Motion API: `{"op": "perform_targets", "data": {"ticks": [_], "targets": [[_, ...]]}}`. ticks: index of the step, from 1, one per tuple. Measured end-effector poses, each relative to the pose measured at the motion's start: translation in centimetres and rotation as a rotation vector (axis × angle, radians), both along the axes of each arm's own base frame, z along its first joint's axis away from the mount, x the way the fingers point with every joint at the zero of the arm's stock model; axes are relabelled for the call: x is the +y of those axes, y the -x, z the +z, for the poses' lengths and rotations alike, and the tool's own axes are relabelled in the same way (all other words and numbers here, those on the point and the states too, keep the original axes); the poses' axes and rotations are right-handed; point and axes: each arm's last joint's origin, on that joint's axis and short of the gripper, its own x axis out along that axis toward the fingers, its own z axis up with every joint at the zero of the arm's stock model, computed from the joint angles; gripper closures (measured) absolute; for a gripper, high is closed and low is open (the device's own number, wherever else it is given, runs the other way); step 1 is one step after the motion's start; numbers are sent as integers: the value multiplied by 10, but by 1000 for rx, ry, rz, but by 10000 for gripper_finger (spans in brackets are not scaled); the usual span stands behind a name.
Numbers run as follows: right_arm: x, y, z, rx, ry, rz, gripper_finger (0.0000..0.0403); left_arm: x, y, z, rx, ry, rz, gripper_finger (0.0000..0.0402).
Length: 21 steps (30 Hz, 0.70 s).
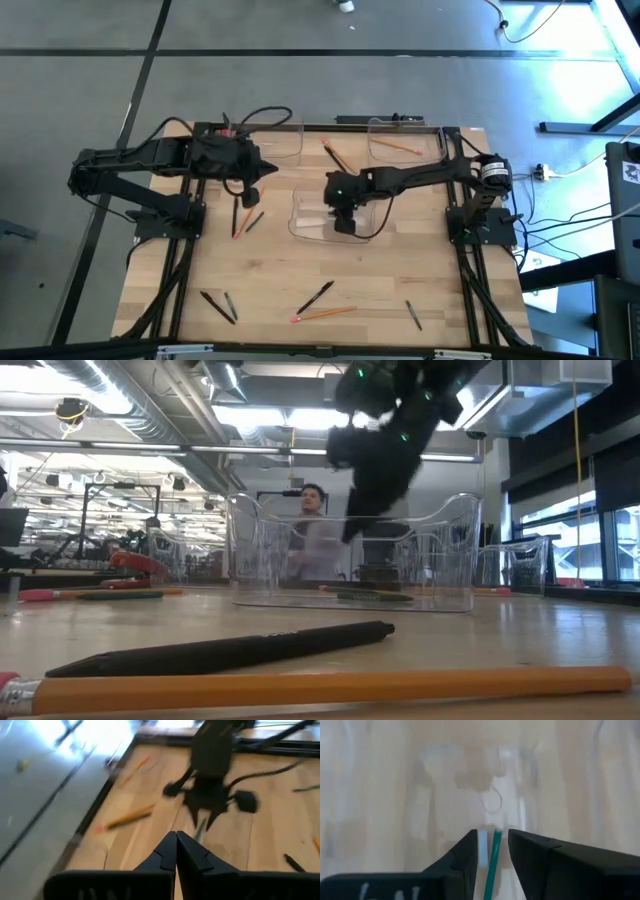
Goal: Sort crayons/erasers/pens/pencils in bins
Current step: Put the black pen into the top left transparent bin
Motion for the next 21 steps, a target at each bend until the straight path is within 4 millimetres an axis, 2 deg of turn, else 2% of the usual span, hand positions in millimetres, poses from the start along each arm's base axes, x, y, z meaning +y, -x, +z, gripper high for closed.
{"op": "perform_targets", "data": {"ticks": [9, 14, 21], "targets": [[-1, -19, 66, -91, 46, 53, 291, -2, 18, -19, 158, 237, 267, 401], [-8, -20, 99, -103, 69, 67, 291, -4, 25, -24, 188, 330, 377, 401], [-27, -12, 126, -61, 115, 2, 291, -6, 26, -25, 169, 405, 444, 399]]}}
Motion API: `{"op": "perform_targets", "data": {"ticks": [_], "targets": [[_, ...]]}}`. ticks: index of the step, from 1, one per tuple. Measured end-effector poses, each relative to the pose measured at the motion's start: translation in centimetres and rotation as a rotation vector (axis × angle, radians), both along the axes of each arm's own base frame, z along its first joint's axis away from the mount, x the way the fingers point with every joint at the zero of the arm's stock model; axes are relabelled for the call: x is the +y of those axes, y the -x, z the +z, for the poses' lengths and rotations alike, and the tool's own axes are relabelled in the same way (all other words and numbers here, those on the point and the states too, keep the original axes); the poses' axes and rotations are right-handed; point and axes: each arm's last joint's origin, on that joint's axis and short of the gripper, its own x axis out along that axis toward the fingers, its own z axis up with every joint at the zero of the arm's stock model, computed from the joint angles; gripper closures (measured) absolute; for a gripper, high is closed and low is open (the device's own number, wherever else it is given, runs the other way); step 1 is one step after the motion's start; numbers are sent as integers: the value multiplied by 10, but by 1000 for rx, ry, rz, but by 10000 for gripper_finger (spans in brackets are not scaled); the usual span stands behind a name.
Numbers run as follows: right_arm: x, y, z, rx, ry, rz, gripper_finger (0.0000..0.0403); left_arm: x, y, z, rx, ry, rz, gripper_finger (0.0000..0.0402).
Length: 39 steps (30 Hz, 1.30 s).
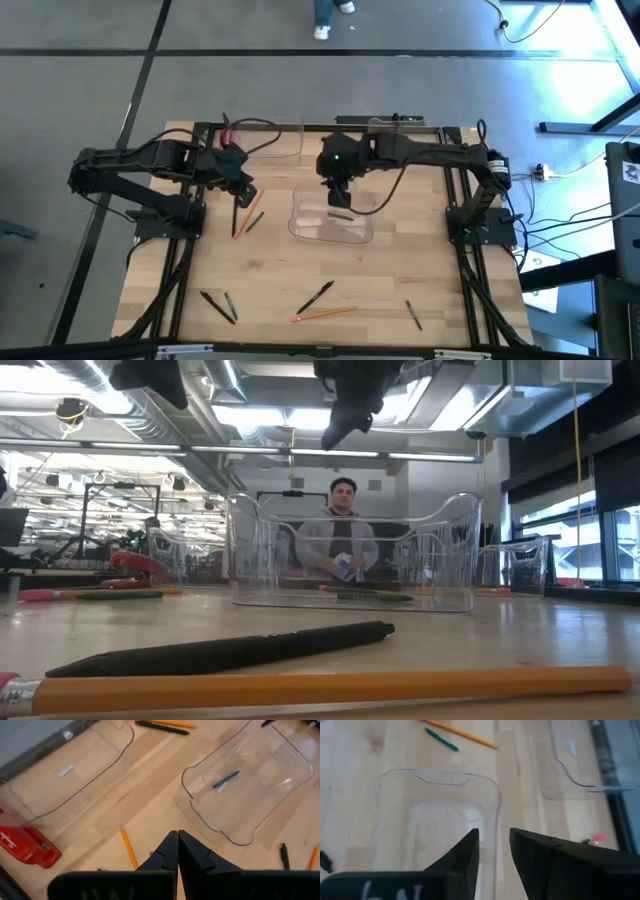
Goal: Sort crayons/erasers/pens/pencils in bins
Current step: Put the black pen into the top left transparent bin
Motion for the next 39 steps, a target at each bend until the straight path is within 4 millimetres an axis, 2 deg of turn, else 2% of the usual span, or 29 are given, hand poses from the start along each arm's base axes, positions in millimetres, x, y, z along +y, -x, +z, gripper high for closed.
{"op": "perform_targets", "data": {"ticks": [6, 12, 17, 21, 25, 31, 39], "targets": [[-10, 4, 7, 13, 13, -10, 291, -2, 3, -4, 38, 102, 53, 361], [-16, 6, 6, 24, 11, -26, 291, -2, 5, -14, 125, 197, 240, 313], [-19, 8, 9, 17, 10, -14, 291, -2, -8, -24, 148, 260, 405, 310], [-18, 19, 23, -14, 13, 14, 291, -1, -22, -37, 224, 321, 453, 311], [-15, 35, 43, -58, 40, 38, 291, 2, -27, -61, 325, 379, 506, 312], [-9, 57, 69, -146, 10, 81, 291, 16, -16, -103, 440, 410, 667, 312], [-6, 70, 83, -190, 13, 95, 291, 29, -10, -156, 400, 486, 739, 312]]}}
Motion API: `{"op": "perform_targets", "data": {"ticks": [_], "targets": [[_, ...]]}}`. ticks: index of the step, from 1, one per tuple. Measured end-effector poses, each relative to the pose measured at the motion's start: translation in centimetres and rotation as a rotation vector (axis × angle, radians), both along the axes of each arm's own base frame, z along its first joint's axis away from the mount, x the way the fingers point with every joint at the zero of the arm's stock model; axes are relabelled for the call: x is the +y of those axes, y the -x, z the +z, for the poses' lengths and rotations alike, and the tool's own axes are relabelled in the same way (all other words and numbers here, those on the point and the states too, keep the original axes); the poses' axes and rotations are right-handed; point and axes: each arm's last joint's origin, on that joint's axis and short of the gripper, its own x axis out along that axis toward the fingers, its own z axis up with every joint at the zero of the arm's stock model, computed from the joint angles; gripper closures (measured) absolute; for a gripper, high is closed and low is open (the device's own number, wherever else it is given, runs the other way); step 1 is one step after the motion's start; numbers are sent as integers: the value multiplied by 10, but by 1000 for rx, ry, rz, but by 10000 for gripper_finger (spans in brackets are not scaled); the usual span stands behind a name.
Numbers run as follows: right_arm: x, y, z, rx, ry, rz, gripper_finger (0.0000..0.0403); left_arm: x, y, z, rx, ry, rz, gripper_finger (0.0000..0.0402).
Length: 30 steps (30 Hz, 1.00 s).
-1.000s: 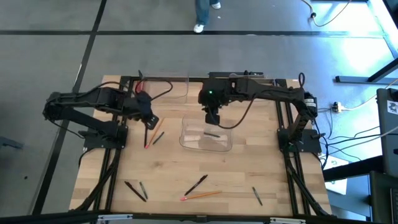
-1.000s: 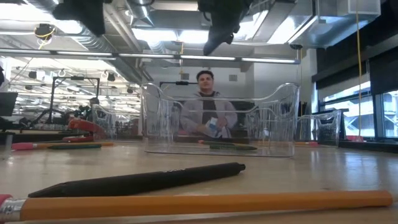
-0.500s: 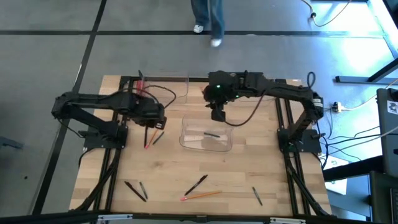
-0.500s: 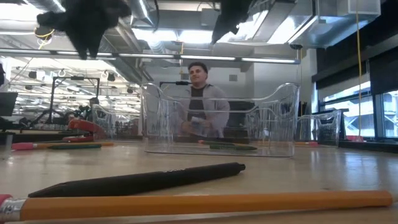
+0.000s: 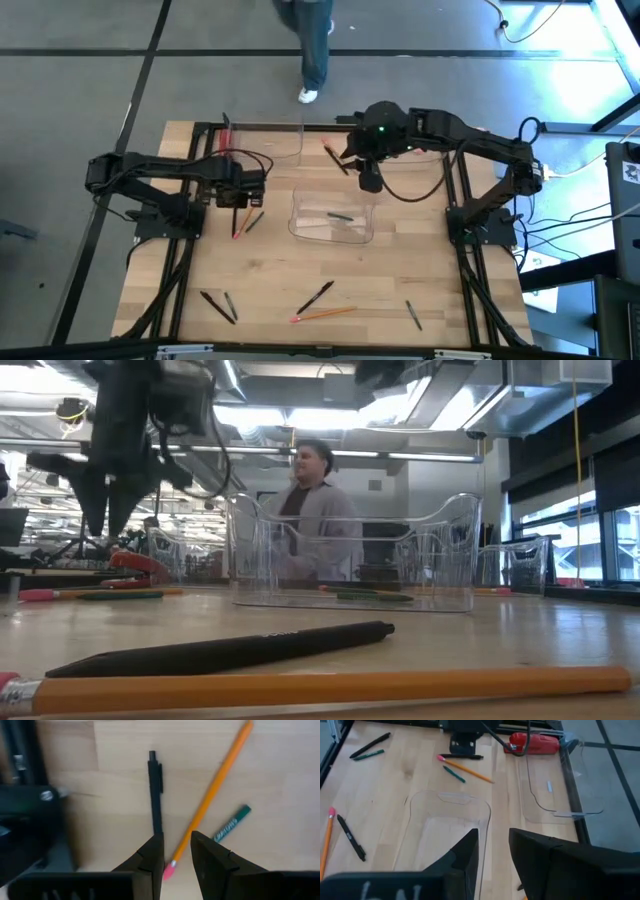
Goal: Sort crayons/erasers/pens/pencils in bins
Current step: Put the black pen into the top left transparent bin
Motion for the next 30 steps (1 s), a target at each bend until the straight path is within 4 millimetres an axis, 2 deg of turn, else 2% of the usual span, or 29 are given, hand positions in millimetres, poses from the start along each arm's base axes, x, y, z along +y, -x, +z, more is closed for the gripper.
{"op": "perform_targets", "data": {"ticks": [4, 12, 18, 30], "targets": [[0, 2, 1, -4, 2, 2, 291, 4, 6, -17, 4, -11, 27, 312], [0, 2, 2, -4, 2, 1, 291, 11, 17, -35, 45, -42, 68, 312], [0, 2, 2, -3, 2, 1, 291, 13, 19, -50, 1, -62, 73, 312], [0, 2, 1, -3, -3, -4, 291, 15, 20, -54, -9, -131, 58, 312]]}}
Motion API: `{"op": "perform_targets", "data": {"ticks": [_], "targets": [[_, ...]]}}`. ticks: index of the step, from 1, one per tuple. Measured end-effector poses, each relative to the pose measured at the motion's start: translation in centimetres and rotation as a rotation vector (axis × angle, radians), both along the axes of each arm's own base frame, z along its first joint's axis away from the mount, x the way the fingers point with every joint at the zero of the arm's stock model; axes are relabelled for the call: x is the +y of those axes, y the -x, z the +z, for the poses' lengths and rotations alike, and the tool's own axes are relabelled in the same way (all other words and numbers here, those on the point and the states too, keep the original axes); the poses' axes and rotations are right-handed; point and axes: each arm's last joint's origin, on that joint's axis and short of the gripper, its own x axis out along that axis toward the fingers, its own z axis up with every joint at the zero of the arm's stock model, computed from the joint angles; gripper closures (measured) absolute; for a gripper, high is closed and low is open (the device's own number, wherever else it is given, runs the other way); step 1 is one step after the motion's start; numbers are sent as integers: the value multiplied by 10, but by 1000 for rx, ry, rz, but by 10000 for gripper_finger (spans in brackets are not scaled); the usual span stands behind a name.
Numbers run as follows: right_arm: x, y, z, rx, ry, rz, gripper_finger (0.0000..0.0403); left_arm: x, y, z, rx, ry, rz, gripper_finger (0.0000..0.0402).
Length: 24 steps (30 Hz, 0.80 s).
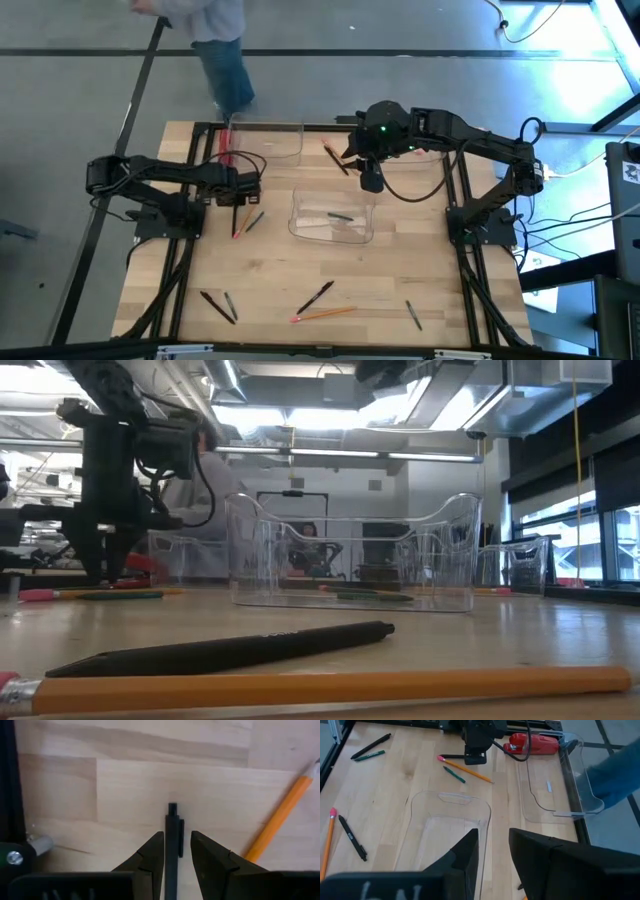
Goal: Sort crayons/erasers/pens/pencils in bins
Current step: Put the black pen into the top left transparent bin
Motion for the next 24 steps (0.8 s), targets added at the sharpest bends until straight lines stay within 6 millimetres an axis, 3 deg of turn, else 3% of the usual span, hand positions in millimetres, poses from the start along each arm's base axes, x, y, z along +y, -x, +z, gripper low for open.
{"op": "perform_targets", "data": {"ticks": [24], "targets": [[0, 0, 0, 0, 0, -1, 291, 3, -8, -15, 64, 0, 0, 312]]}}
